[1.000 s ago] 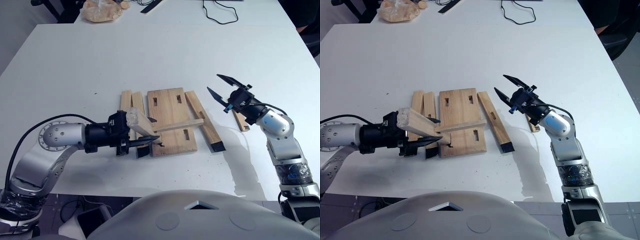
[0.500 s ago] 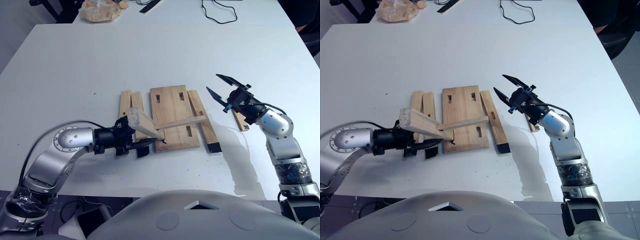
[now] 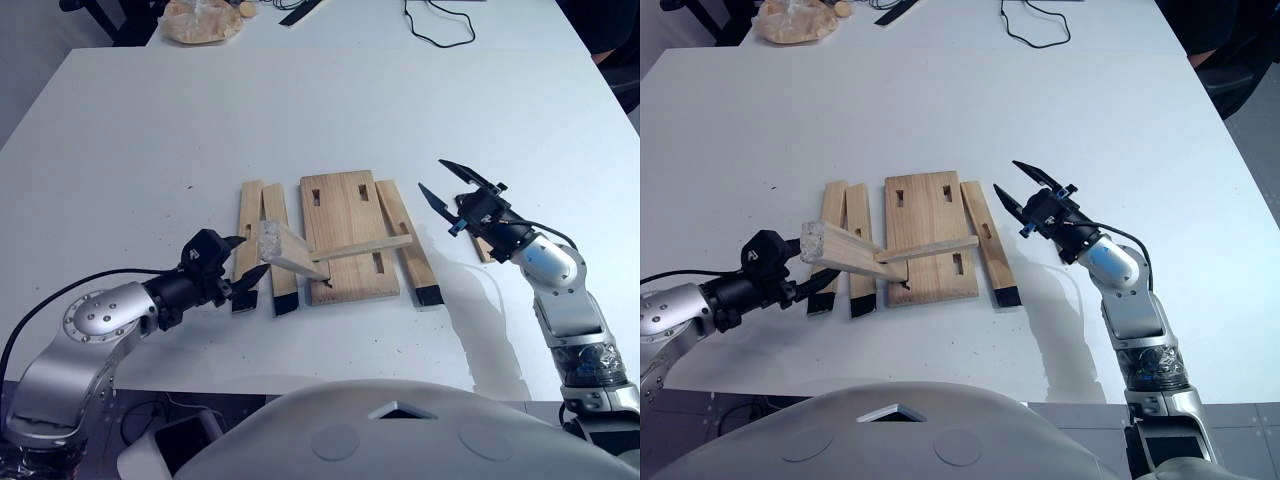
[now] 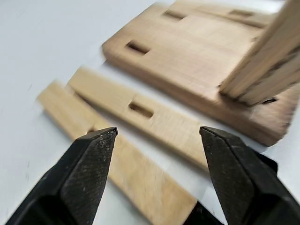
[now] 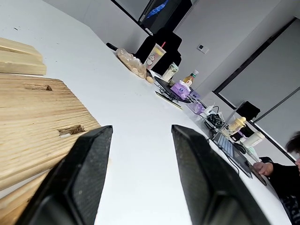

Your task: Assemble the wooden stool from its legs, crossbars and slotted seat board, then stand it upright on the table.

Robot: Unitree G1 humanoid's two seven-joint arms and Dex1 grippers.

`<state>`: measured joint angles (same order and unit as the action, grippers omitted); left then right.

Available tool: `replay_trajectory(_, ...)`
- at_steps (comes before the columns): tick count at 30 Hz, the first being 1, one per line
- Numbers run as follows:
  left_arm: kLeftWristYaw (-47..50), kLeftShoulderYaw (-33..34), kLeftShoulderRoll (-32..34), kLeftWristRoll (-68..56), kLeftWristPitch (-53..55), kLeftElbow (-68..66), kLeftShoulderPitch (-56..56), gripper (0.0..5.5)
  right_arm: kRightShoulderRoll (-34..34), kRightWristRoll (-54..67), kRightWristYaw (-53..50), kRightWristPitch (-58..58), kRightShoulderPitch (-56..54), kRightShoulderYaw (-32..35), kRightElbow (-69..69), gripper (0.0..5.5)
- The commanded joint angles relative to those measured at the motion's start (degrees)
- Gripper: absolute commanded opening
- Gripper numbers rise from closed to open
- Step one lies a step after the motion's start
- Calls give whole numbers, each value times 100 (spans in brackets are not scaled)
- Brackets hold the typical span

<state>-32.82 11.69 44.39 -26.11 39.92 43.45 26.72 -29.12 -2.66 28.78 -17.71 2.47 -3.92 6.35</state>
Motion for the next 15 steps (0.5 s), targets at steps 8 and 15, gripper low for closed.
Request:
replay_trajectory(8,1167,-457,-701,473,944,-145,15,328,73,-134,-157,130,120,-11,216,230)
replay_trajectory(15,1251,-488,-1152,335,1181,-479,136,328,68,-139,-139,145,104,-29,231,230)
